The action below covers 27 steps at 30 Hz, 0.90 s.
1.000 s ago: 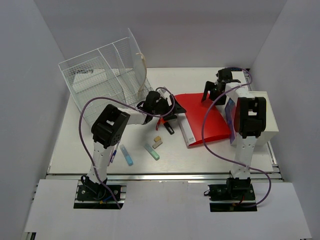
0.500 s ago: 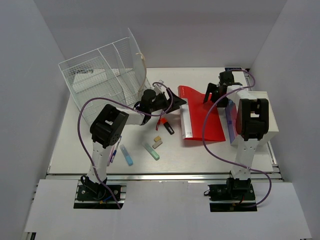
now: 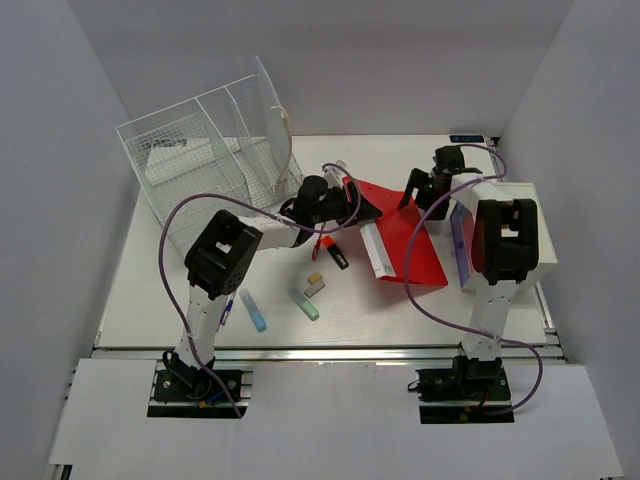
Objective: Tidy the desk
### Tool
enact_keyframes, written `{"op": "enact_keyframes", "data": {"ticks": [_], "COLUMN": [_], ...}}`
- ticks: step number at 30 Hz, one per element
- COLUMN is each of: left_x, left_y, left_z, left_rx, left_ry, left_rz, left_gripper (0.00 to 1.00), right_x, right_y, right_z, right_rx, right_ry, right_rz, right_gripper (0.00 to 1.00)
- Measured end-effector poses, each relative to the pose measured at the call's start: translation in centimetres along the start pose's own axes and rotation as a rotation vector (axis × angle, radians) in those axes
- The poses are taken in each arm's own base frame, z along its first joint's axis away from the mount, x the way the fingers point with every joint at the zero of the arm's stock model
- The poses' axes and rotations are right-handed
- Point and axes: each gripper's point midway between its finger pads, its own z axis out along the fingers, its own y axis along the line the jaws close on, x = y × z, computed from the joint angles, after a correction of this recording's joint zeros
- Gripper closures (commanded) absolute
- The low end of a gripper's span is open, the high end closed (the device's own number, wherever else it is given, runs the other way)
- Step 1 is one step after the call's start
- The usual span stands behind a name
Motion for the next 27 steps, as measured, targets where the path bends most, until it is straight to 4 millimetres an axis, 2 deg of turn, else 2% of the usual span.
{"op": "enact_keyframes", "data": {"ticks": [1,3,4,7,10,11,12,15,18,21,23,27], "left_x": [0.4,1.0,1.2,1.5,1.3,1.2,1.1,0.6,-0.3,-1.3,-2.2,-4.9], "left_y": [0.6,2.0,2.6,4.0,3.8,3.6,3.3,2.3,0.6,-2.6,-5.3,-12.0], "left_z": [0.0,-0.1,-0.2,-0.8,-1.6,-1.8,-2.0,-2.6,-3.2,-4.0,-4.8,-7.4], "left_rx": [-0.028,-0.087,-0.117,-0.202,-0.239,-0.245,-0.25,-0.255,-0.244,-0.212,-0.186,-0.131], "left_ry": [0.011,0.026,0.031,0.041,0.046,0.048,0.049,0.061,0.067,0.058,0.037,-0.06], "left_rz": [0.003,0.004,0.006,0.018,0.048,0.058,0.073,0.125,0.191,0.282,0.352,0.511], "left_gripper": [0.48,0.55,0.63,0.7,0.85,0.95,1.0,1.0,1.0,1.0,1.0,1.0], "right_x": [0.1,0.2,0.3,0.8,1.8,2.2,2.7,3.1,2.2,0.3,-1.2,-3.6], "right_y": [0.0,0.0,0.0,0.0,0.2,0.4,0.5,1.3,2.6,4.4,5.3,6.3], "right_z": [0.0,-0.1,-0.2,-0.5,-0.9,-1.1,-1.3,-2.7,-5.4,-9.4,-12.7,-19.5], "right_rx": [-0.001,0.0,0.0,0.003,0.007,0.007,0.009,-0.001,-0.028,-0.059,-0.069,-0.067], "right_ry": [0.0,-0.001,0.0,0.008,0.027,0.035,0.043,0.038,-0.017,-0.125,-0.219,-0.418], "right_rz": [0.001,0.004,0.006,0.006,-0.004,-0.013,-0.023,-0.067,-0.112,-0.158,-0.178,-0.192], "right_gripper": [0.14,0.14,0.14,0.13,0.11,0.11,0.11,0.11,0.11,0.11,0.11,0.11]}}
